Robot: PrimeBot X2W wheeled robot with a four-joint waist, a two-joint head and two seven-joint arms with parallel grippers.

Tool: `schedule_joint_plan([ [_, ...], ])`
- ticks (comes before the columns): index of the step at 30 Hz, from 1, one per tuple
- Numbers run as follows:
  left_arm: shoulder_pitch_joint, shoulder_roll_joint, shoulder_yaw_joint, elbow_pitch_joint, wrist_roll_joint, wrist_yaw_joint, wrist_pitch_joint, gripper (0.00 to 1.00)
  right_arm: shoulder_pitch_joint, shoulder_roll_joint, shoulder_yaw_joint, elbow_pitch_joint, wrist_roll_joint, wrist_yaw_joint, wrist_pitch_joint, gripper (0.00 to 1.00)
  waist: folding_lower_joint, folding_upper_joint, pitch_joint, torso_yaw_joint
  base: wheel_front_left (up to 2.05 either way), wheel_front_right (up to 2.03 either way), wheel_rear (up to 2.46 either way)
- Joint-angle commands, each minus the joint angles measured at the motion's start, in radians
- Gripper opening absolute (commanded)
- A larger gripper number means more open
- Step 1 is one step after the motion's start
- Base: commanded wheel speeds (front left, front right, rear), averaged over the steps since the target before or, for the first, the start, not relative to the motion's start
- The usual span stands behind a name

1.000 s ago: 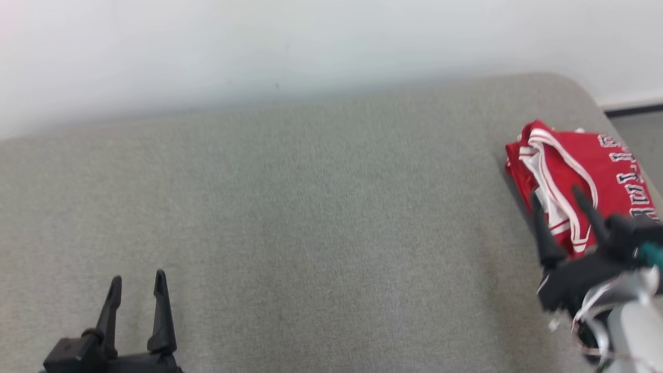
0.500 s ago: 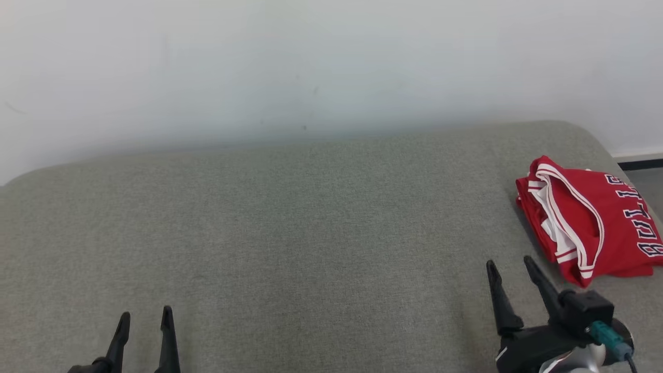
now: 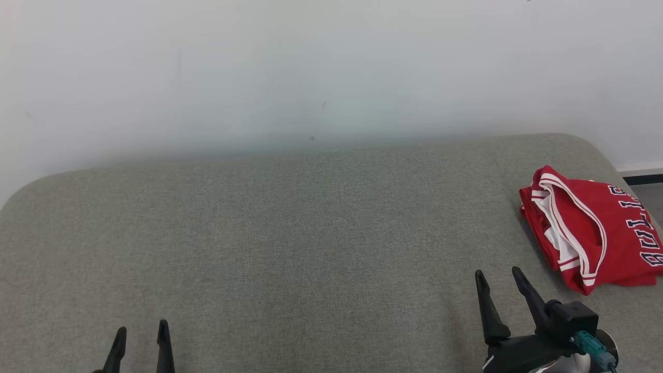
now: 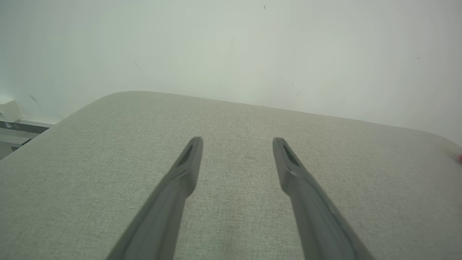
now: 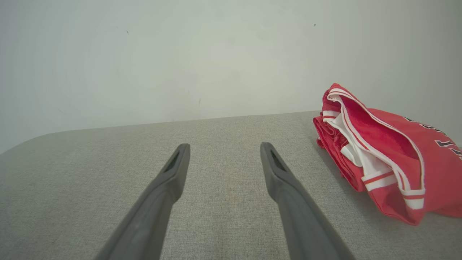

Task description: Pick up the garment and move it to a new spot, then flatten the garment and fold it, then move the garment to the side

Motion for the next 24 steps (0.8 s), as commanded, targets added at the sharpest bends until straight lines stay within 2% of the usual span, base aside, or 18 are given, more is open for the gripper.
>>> schedule_joint_plan([
  [1, 0.004, 0.0, 0.005, -0.006, -0.01, 0.003, 0.0, 1.0, 0.0, 0.003, -0.001, 0.0, -0.006, -0.003, -0.003, 1.0, 0.0, 0.0, 0.0, -0.001, 0.0, 0.0, 0.0],
  [22, 0.003, 0.001, 0.015, -0.039, -0.018, 0.0, 0.0, 1.0, 0.003, 0.02, -0.005, 0.015, -0.002, -0.003, -0.01, 1.0, 0.0, 0.0, 0.014, -0.008, 0.0, 0.0, 0.0],
  [23, 0.0, 0.0, 0.013, -0.035, -0.009, 0.003, 0.0, 0.0, 0.0, 0.017, -0.003, 0.015, -0.001, 0.0, -0.005, 0.0, 0.0, 0.0, 0.014, -0.008, 0.0, 0.0, 0.0],
  [24, -0.001, 0.0, 0.014, -0.03, -0.01, 0.003, 0.001, 0.0, 0.001, 0.018, -0.004, 0.019, 0.001, 0.0, -0.003, 0.0, 0.0, 0.0, 0.014, -0.008, 0.0, 0.0, 0.0],
])
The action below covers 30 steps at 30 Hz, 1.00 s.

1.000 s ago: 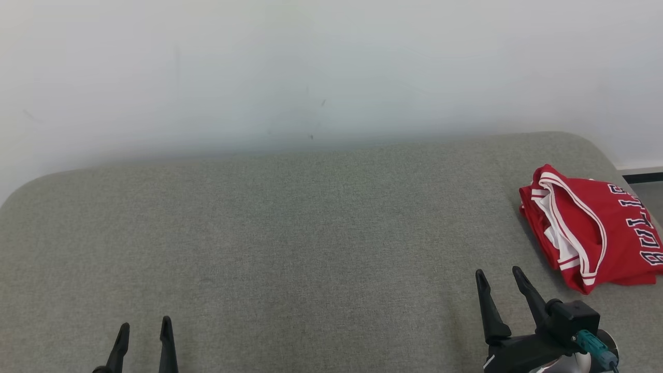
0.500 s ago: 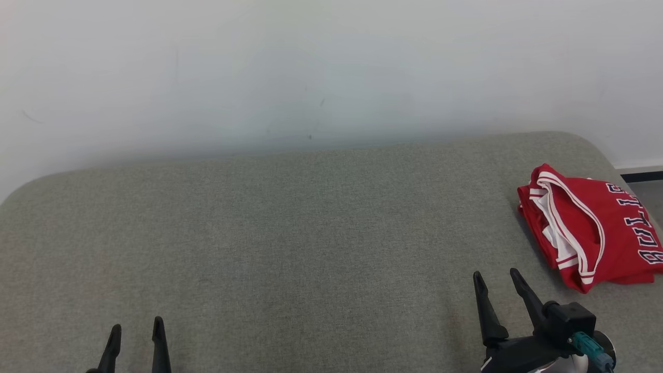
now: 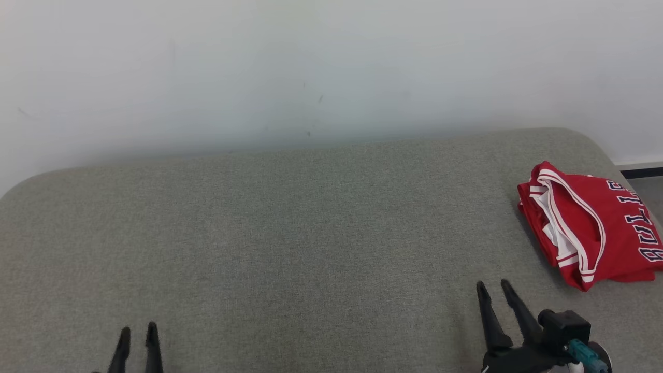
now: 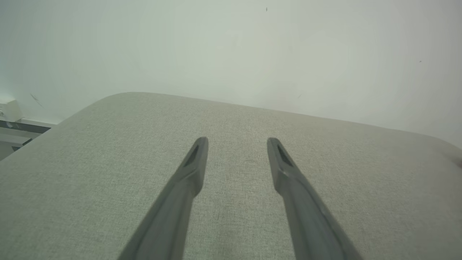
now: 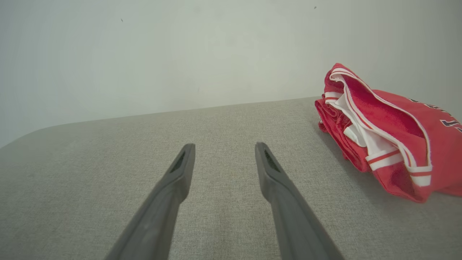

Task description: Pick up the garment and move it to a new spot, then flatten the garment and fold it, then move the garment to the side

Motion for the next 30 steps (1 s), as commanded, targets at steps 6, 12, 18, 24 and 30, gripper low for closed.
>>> schedule_joint_plan([
  [6, 0.0, -0.006, 0.005, 0.039, -0.035, -0.002, 0.018, 0.0, 0.025, 0.002, -0.008, 0.027, 0.036, 0.0, 0.014, 0.0, 0.0, 0.0, 0.001, 0.001, 0.0, 0.0, 0.0],
  [12, -0.017, -0.005, 0.006, 0.042, -0.152, -0.008, 0.05, 0.0, 0.024, 0.005, -0.026, 0.008, 0.151, 0.0, 0.044, 0.0, 0.0, 0.0, 0.003, 0.003, 0.0, 0.0, 0.0],
  [18, -0.029, -0.004, 0.003, 0.04, -0.261, -0.013, 0.075, 0.0, 0.025, 0.008, -0.041, -0.012, 0.258, 0.0, 0.07, 0.0, 0.0, 0.0, 0.006, 0.005, 0.0, 0.0, 0.0],
  [24, -0.042, -0.003, 0.001, 0.039, -0.362, -0.018, 0.1, 0.0, 0.025, 0.01, -0.055, -0.03, 0.358, 0.0, 0.095, 0.0, 0.0, 0.0, 0.008, 0.008, 0.0, 0.0, 0.0],
  [30, -0.054, -0.002, 0.001, 0.04, -0.456, -0.023, 0.124, 0.0, 0.024, 0.013, -0.069, -0.046, 0.451, 0.0, 0.118, 0.0, 0.0, 0.0, 0.011, 0.01, 0.0, 0.0, 0.0],
])
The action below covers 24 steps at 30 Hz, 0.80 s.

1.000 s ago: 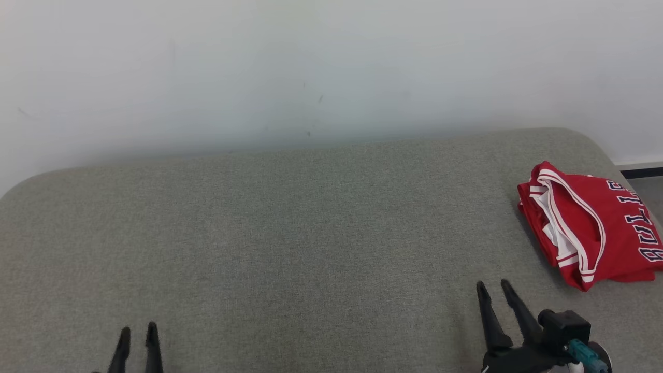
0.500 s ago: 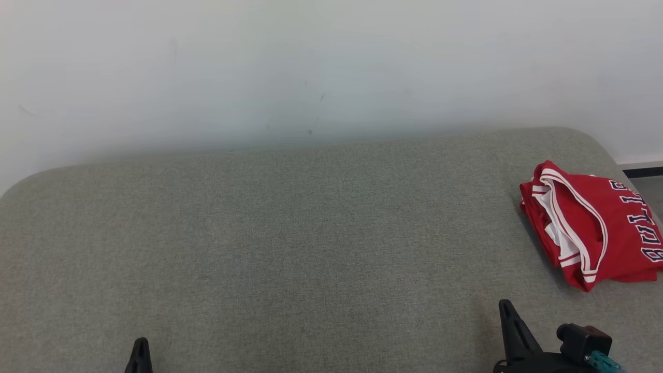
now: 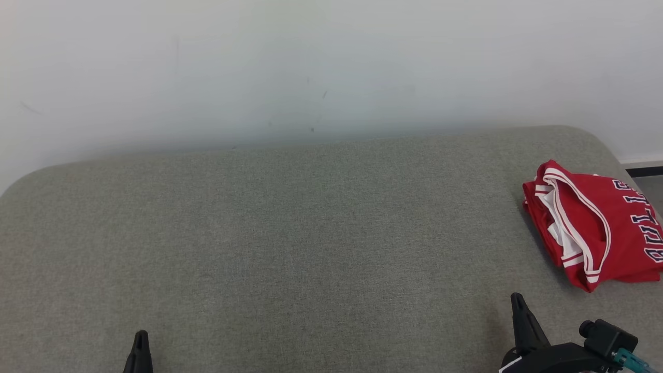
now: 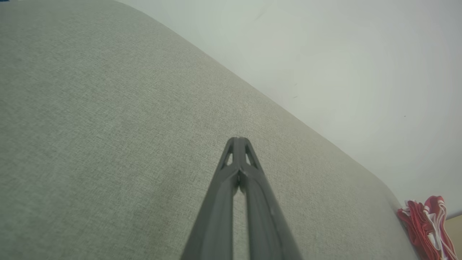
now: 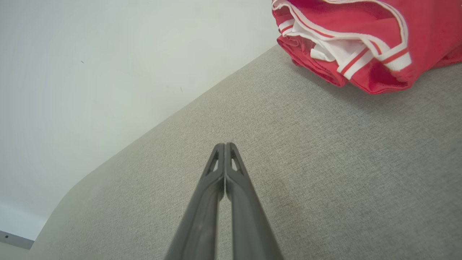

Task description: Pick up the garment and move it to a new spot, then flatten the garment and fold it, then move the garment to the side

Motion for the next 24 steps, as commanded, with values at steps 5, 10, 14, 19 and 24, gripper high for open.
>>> schedule_joint_plan([
  [5, -0.039, 0.007, 0.002, -0.013, -0.106, -0.009, 0.025, 0.0, -0.024, 0.003, -0.019, -0.033, 0.105, -0.001, 0.024, 0.0, -0.0001, -0.0001, 0.002, 0.002, 0.0, 0.0, 0.0],
  [10, -0.049, 0.008, 0.002, -0.011, -0.176, -0.012, 0.043, 0.0, -0.025, 0.005, -0.029, -0.045, 0.174, -0.001, 0.042, 0.0, -0.0001, -0.0001, 0.005, 0.004, 0.0, 0.0, 0.0],
  [14, -0.054, 0.008, 0.002, -0.011, -0.215, -0.014, 0.054, 0.0, -0.025, 0.006, -0.035, -0.051, 0.213, -0.001, 0.052, 0.0, -0.0001, -0.0001, 0.006, 0.005, 0.0, 0.0, 0.0],
  [19, -0.063, 0.008, 0.002, -0.01, -0.279, -0.017, 0.071, 0.0, -0.026, 0.007, -0.045, -0.062, 0.276, -0.001, 0.069, 0.0, -0.0001, -0.0001, 0.008, 0.007, 0.0, 0.0, 0.0],
  [24, -0.072, 0.009, 0.003, -0.009, -0.34, -0.02, 0.087, 0.0, -0.027, 0.009, -0.054, -0.072, 0.336, -0.001, 0.084, 0.0, -0.0001, -0.0001, 0.01, 0.009, 0.0, 0.0, 0.0],
])
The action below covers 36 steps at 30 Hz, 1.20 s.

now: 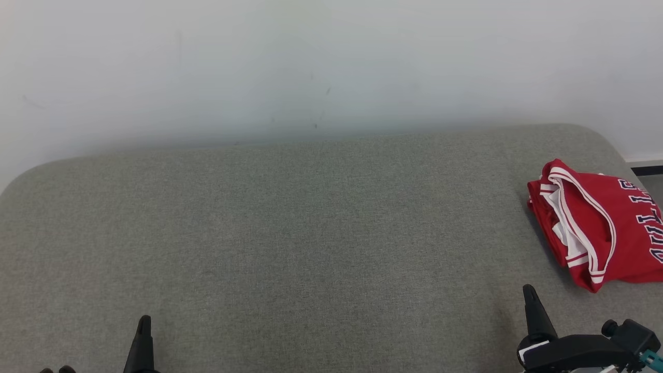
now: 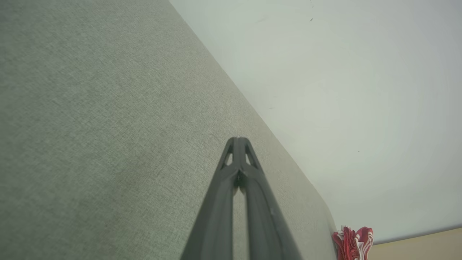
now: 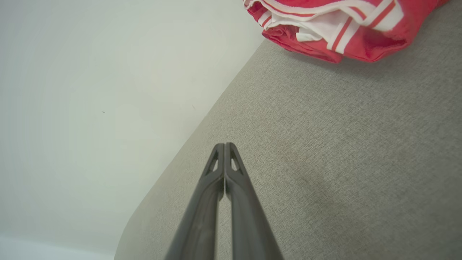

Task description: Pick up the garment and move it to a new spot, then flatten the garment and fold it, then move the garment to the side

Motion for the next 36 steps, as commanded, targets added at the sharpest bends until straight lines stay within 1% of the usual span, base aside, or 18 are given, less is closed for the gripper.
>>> schedule_joint_plan([
  [1, -0.027, 0.007, 0.002, -0.009, -0.032, -0.003, 0.007, 0.0, -0.022, 0.001, -0.006, -0.017, 0.029, -0.001, 0.005, 0.0, -0.0001, 0.0, 0.001, 0.001, 0.0, 0.0, 0.0],
  [6, -0.036, 0.007, 0.002, -0.008, -0.101, -0.008, 0.026, 0.0, -0.022, 0.003, -0.017, -0.029, 0.097, -0.001, 0.023, 0.0, -0.0001, 0.0, 0.003, 0.003, 0.0, 0.0, 0.0],
  [17, -0.052, 0.008, 0.003, -0.006, -0.218, -0.013, 0.056, 0.0, -0.023, 0.006, -0.035, -0.048, 0.212, -0.001, 0.053, 0.0, -0.0001, 0.0, 0.008, 0.007, 0.0, 0.0, 0.0],
  [36, -0.076, 0.01, 0.004, -0.002, -0.384, -0.021, 0.1, 0.0, -0.023, 0.01, -0.06, -0.074, 0.376, -0.002, 0.096, 0.0, -0.0001, 0.0, 0.015, 0.014, 0.0, 0.0, 0.0],
])
